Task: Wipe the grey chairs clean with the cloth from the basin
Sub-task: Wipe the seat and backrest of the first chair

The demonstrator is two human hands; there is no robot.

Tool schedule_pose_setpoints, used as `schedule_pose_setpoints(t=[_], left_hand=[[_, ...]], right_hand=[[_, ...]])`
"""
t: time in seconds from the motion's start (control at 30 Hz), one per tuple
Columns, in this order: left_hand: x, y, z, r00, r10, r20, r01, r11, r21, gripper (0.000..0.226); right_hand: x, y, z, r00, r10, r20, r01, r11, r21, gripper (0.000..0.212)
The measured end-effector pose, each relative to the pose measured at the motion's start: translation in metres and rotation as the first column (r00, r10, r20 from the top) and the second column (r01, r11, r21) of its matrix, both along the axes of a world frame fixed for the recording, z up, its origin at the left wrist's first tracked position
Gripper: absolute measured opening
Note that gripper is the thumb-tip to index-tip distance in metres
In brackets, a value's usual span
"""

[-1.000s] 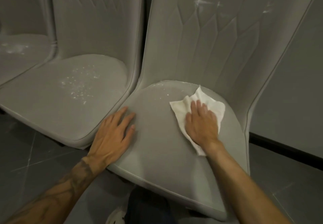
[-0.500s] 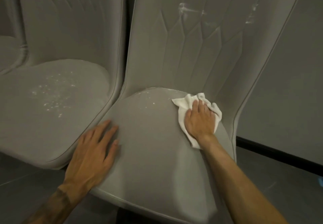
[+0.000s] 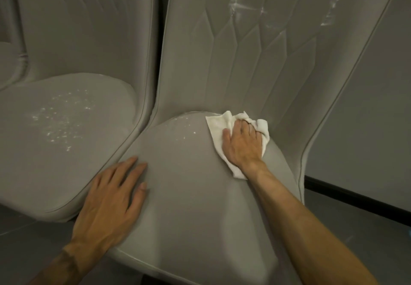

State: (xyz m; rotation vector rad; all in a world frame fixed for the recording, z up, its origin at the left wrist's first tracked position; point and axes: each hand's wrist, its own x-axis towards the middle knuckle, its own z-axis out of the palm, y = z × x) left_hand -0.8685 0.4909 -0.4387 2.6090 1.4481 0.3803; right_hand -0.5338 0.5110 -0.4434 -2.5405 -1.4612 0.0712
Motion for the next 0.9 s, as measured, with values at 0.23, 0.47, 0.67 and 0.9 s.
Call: schedule_pose_setpoints(t=[0.23,0.47,0.67,0.9], left_hand=[[0.002,-0.002,0.002,1.000,0.014,-0.005,-0.014,1.000,-0.011,0.060],[0.002,-0.002,0.003,1.000,0.011,-0.007,-0.011,1.000,-0.003,0.060],[0.002,-0.002,-0.001,1.000,0.021,0.007,-0.021,1.000,0.019,0.058],[0.003,-0.003,0.002,1.000,0.016,-0.012,-0.016,1.000,0.020,0.058]], right_hand=[[-0.003,-0.001,-0.010,0.989,-0.148,0.029,0.147,0.989,0.012,0.059],[0.010,-0.006,-0.007,0.999,0.033,0.028,-0.037,0.990,0.134,0.051],[-0.007,0.015,-0.010,0.997,-0.045,0.056,0.044,0.999,0.016,0.048],[0.026,-0.010,-0.005,0.998,0.032,0.056,-0.036,0.997,0.068,0.050]])
